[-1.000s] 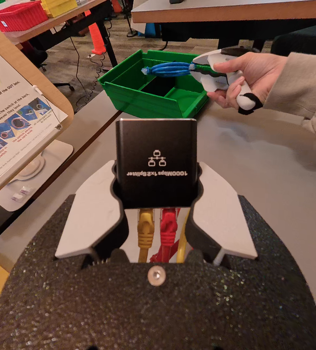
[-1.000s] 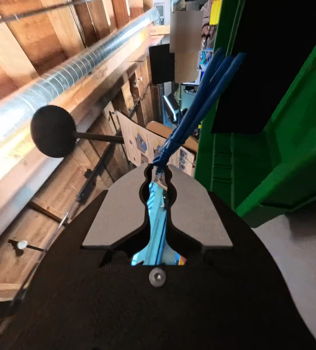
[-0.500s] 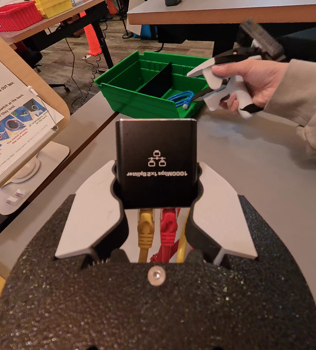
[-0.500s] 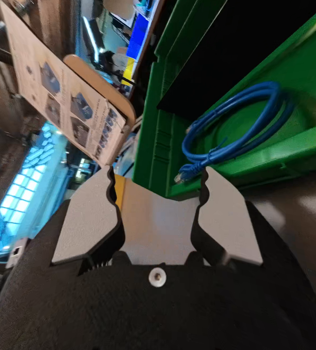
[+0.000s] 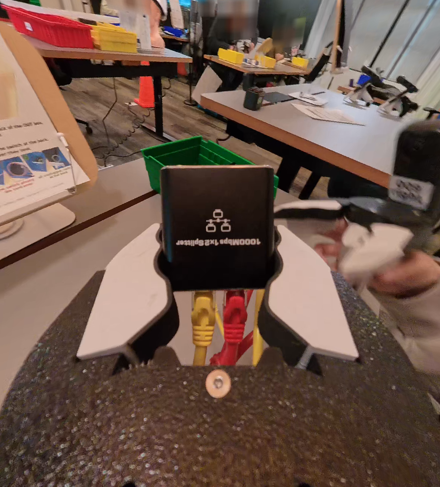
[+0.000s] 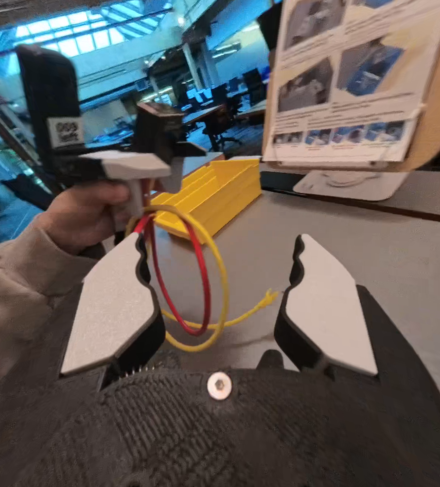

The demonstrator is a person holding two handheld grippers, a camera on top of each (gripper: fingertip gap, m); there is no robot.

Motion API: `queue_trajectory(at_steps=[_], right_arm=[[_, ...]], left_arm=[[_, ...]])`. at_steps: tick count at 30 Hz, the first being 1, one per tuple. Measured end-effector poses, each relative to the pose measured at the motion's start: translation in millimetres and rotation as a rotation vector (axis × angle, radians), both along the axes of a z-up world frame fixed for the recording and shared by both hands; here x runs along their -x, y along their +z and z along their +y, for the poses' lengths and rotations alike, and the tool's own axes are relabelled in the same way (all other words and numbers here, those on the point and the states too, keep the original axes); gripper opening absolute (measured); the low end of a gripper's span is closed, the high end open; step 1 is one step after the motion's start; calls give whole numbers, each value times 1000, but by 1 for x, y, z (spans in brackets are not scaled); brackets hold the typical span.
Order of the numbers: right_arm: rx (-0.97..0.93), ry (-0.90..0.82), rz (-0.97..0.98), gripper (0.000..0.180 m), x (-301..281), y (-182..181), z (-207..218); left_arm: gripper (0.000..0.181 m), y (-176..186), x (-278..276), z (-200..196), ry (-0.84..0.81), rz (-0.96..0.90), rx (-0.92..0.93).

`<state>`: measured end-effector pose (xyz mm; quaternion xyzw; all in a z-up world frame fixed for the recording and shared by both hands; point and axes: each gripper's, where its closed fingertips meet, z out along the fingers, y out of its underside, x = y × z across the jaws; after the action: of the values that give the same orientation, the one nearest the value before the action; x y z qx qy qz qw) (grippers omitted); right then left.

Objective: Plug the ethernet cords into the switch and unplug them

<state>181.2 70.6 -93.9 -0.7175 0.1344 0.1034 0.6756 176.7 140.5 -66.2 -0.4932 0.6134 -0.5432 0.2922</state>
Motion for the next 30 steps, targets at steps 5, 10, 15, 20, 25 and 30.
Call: queue_trajectory(at_steps=[5,10,15,20,25,30], right_arm=[[117,81,-281,116,63,-10,37],[111,95,-304,110,66,2,39],[-152,12,-46,94,22,59,-7],[-139,149,104,67,42,65,10],[-37,235,-6,29,59,52,26],[138,357,-170,27,58,45,13]], left_arm=[[75,1,0,3,75,22,-68],[75,4,9,-16,13,-22,-172],[75,1,19,-13,12,-86,-472],[74,-7,16,-42,-18,-136,-702],[75,-7,14,-55,-26,-185,-763],[76,-19,41,-64,-297,-93,-740]])
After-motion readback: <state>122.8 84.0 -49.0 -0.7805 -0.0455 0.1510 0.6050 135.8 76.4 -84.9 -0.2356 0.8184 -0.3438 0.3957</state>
